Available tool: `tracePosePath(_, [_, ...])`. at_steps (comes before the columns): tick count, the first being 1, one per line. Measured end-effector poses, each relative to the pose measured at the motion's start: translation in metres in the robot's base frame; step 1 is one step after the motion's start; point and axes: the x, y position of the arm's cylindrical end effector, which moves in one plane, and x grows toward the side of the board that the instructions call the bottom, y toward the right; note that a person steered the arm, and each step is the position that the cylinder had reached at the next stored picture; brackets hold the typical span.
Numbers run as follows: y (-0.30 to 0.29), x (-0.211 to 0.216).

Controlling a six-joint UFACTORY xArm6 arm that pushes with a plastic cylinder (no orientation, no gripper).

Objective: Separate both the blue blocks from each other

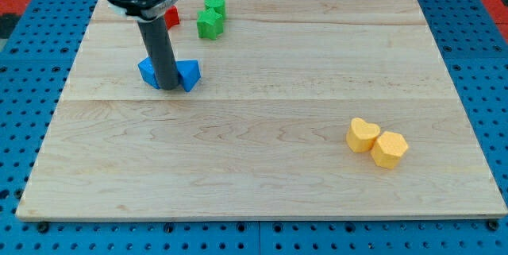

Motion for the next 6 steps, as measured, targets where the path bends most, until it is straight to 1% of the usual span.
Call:
tracePosePath(1, [-0.017,-0.015])
tracePosePath(2, [-0.021,-0.002])
tracePosePath(3, [-0.057,-0.001])
tracePosePath(4, [-0.058,-0.029])
tracePosePath(5, [-0.051,-0.041])
tracePosePath(6, [-0.034,0.021])
